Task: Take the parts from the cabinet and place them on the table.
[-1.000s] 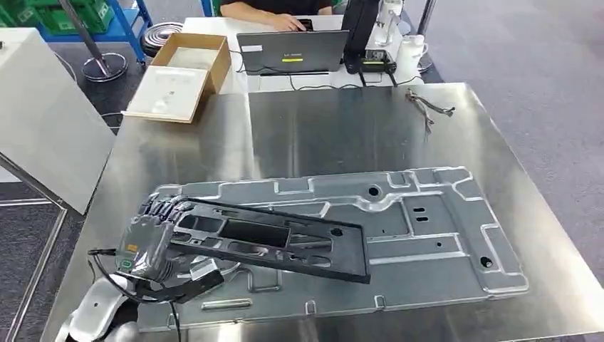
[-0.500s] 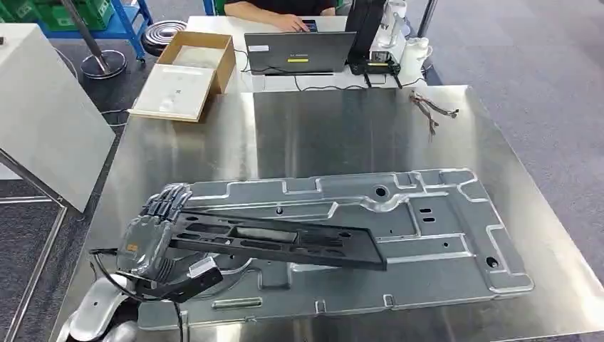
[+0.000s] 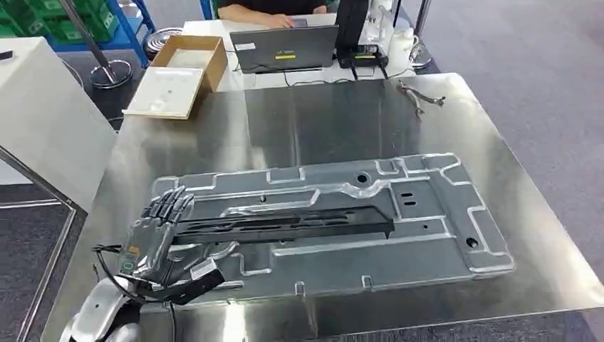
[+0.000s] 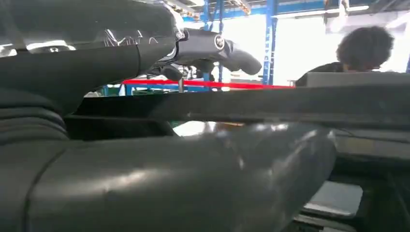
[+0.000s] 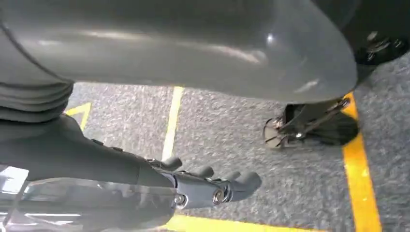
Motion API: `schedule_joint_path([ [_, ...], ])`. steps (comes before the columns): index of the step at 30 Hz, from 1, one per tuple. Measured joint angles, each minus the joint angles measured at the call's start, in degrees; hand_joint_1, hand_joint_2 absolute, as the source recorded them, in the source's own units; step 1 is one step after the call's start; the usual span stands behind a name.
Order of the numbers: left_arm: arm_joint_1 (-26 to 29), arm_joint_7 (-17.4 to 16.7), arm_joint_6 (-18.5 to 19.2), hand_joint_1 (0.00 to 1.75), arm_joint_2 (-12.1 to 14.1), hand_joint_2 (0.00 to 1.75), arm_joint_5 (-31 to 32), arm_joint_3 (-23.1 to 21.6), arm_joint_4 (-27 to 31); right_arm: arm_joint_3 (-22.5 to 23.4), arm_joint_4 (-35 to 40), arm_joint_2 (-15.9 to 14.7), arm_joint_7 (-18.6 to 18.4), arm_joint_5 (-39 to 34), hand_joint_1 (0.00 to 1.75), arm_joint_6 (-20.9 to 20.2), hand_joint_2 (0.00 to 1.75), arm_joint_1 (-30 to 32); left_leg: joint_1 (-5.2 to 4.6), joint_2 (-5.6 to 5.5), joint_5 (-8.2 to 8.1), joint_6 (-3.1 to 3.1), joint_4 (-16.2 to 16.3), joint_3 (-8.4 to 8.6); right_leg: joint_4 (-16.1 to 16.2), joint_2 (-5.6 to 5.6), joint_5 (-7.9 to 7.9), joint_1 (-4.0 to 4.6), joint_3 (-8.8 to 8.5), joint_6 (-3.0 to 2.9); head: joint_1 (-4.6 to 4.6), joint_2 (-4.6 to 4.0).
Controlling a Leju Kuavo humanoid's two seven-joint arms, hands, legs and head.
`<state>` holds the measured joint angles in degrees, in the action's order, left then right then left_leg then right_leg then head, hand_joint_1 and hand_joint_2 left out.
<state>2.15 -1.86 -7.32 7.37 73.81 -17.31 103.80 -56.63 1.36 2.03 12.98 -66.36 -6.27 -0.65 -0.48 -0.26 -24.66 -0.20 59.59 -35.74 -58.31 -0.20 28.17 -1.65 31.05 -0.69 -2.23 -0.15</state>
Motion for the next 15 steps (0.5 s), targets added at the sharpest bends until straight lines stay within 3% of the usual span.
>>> schedule_joint_path([
  [1,0.0,0.0,0.0,0.00,0.0,0.00,0.0,0.0,0.0,-0.1,0.0,-0.1,0.0,0.0,0.00,0.0,0.00,0.0,0.46,0.08,-7.51,-0.84,7.7,-2.44,0.0,-0.16,-1.03,0.07,1.40,-0.74,0.00,0.00],
  [2,0.0,0.0,0.0,0.00,0.0,0.00,0.0,0.0,0.0,-0.1,0.0,-0.3,0.0,0.0,0.00,0.0,0.00,0.0,0.65,0.08,-10.15,-1.14,12.5,-3.57,-0.1,-0.20,-1.56,0.20,2.15,-0.77,0.00,0.00],
  [3,0.1,0.0,0.0,0.00,0.0,0.00,0.0,0.0,0.0,-0.1,0.0,-0.3,0.0,0.0,0.00,0.0,0.00,0.0,0.77,0.08,-10.96,-1.35,15.3,-3.87,-0.2,-0.22,-2.06,0.23,2.93,-0.74,0.02,0.00],
  [4,0.1,0.0,0.0,0.00,0.0,0.00,-0.1,0.0,0.0,-0.1,0.0,-0.4,0.0,0.0,0.00,0.0,0.00,0.0,0.85,0.09,-10.24,-1.46,15.6,-3.10,-0.4,-0.22,-2.46,0.22,3.63,-0.67,0.00,0.00],
  [5,0.1,0.0,0.0,0.00,0.0,0.00,-0.1,0.0,0.0,-0.1,0.0,-0.4,0.0,0.0,0.00,0.0,0.00,0.0,0.94,0.09,-8.57,-1.52,13.7,-1.23,-0.5,-0.24,-2.84,0.20,4.26,-0.57,0.00,0.00],
  [7,0.1,0.0,0.0,0.00,0.0,0.00,-0.1,0.0,0.0,-0.1,0.0,-0.4,0.0,0.0,0.00,0.0,0.00,0.0,1.04,0.10,-4.94,-1.45,4.9,5.35,-0.8,-0.21,-3.63,0.15,5.27,-0.21,0.00,0.00],
  [8,-0.1,0.0,0.0,0.00,0.0,0.00,-0.1,0.0,0.1,-0.1,0.0,-0.4,0.0,0.0,0.00,0.0,0.00,-0.1,1.03,0.08,-5.71,-1.18,-0.5,9.00,-0.9,-0.22,-4.04,0.16,5.49,0.10,0.00,0.00],
  [9,-0.2,0.0,0.0,0.00,0.0,0.00,-0.1,0.0,0.2,-0.1,0.0,-0.4,0.0,0.0,0.00,0.0,0.00,-0.1,0.60,0.04,-6.39,-0.88,-3.3,10.46,-0.9,-0.18,-4.41,0.35,5.75,0.53,0.02,0.00],
  [12,-0.1,0.0,-0.2,0.00,-0.1,0.00,-0.1,0.1,0.4,-0.1,0.0,-0.4,0.0,0.0,0.00,0.0,0.00,-0.1,0.28,-0.08,-5.54,0.36,-2.6,9.25,-0.3,-0.26,-5.85,0.15,5.53,1.78,-0.02,0.00],
  [13,-0.1,0.0,-0.2,0.00,-0.1,0.00,-0.1,0.1,0.4,-0.1,0.0,-0.4,0.0,0.0,0.00,0.0,0.00,0.0,0.58,0.03,-4.54,1.00,-3.3,8.89,-0.1,-0.11,-6.35,0.43,5.57,2.36,0.04,0.00],
  [14,-0.2,0.0,-0.2,0.00,-0.2,0.00,-0.1,0.1,0.4,-0.1,0.0,-0.4,0.0,0.0,0.00,0.0,0.00,0.0,0.74,0.47,-3.75,1.47,-3.5,8.53,-1.3,0.12,-4.24,0.04,6.25,2.31,0.02,0.00],
  [15,-0.3,0.0,-0.2,0.00,-0.3,0.00,-0.1,0.1,0.4,-0.1,0.0,-0.4,-0.1,0.0,0.00,0.0,0.00,0.0,0.72,0.48,-3.15,2.09,-3.5,7.66,-4.0,0.13,-0.41,0.18,7.15,2.24,0.02,0.00],
])
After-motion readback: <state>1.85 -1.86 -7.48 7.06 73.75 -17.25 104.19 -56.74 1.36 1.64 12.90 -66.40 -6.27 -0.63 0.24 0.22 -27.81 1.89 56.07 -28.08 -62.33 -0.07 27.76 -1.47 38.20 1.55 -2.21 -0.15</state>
